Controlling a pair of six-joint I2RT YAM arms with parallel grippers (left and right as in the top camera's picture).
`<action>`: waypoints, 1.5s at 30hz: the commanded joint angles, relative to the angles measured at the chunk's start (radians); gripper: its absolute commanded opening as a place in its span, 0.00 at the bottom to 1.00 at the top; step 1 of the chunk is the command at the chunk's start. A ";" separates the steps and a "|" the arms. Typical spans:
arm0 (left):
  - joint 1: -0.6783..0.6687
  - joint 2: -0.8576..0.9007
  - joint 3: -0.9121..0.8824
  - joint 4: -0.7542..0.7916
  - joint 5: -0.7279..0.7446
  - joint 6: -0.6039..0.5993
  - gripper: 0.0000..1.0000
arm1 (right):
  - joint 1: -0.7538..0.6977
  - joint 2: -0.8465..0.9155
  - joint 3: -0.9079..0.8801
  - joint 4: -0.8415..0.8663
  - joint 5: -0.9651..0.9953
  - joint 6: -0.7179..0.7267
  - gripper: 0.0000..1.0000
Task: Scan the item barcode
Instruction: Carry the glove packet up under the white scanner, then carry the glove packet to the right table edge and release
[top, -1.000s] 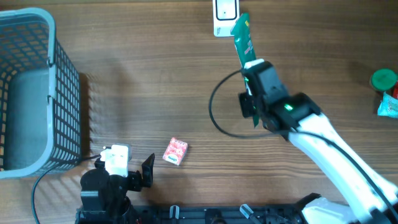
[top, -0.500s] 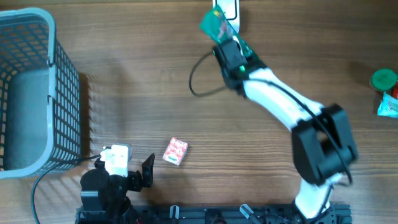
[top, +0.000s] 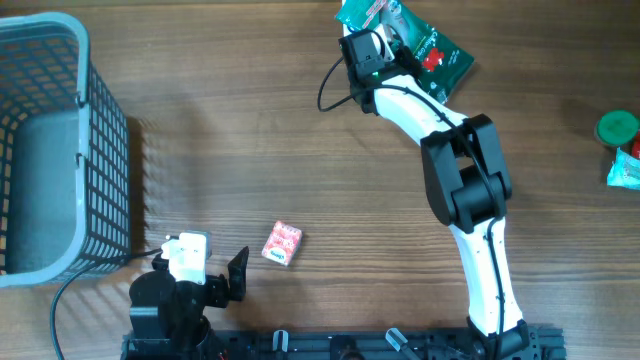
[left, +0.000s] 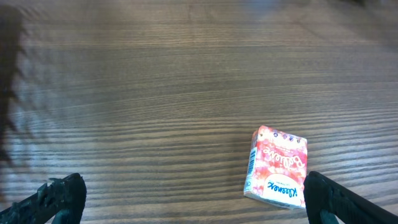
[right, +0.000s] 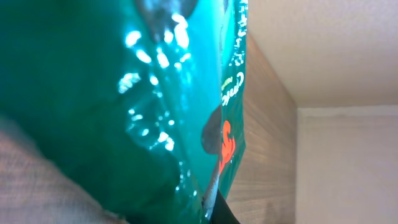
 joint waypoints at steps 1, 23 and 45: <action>0.006 -0.007 -0.001 -0.001 0.012 -0.006 1.00 | 0.010 0.014 0.028 0.055 0.083 -0.054 0.05; 0.006 -0.007 -0.001 -0.001 0.012 -0.006 1.00 | -0.314 0.008 0.028 -0.578 -0.316 0.868 0.04; 0.006 -0.007 -0.001 -0.001 0.011 -0.006 1.00 | -0.446 -0.412 0.028 -0.784 -0.417 1.137 1.00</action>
